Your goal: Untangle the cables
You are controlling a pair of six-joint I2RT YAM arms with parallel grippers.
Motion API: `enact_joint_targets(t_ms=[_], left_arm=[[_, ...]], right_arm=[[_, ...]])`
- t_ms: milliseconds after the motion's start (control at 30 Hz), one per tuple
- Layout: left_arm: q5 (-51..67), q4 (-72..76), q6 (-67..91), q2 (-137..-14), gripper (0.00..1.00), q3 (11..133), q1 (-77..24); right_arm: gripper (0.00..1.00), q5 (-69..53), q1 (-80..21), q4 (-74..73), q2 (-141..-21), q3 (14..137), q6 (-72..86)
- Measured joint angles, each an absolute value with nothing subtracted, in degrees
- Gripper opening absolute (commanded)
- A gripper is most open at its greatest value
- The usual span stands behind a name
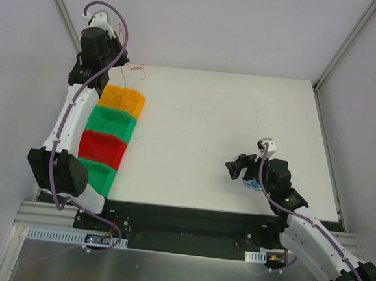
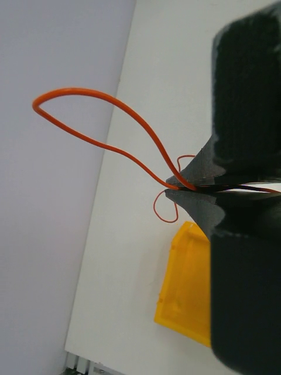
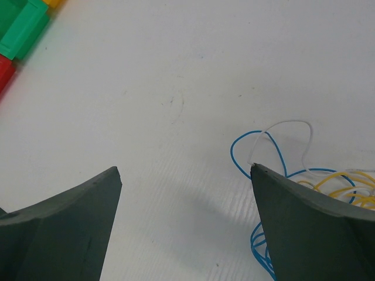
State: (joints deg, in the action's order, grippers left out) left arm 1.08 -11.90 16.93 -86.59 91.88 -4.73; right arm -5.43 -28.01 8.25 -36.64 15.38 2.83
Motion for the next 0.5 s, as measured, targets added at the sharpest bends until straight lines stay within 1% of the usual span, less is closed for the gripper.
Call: enact_joint_targets(t_ms=[200,400,500], left_arm=[[1.2,-8.4,16.9,-93.7,0.00,98.5,-2.7],[1.3,-6.7,16.9,-96.4,0.00,98.9,-2.5],[1.1,-4.6,16.9,-96.5,0.00,96.3,-2.1]], right_arm=[[0.94,-5.3,-28.0,8.4,-38.7,15.4,2.9],[0.95,-4.7,-28.0,8.4,-38.7,15.4,2.9],[0.95,-4.3,-28.0,8.4,-38.7,15.4,2.9]])
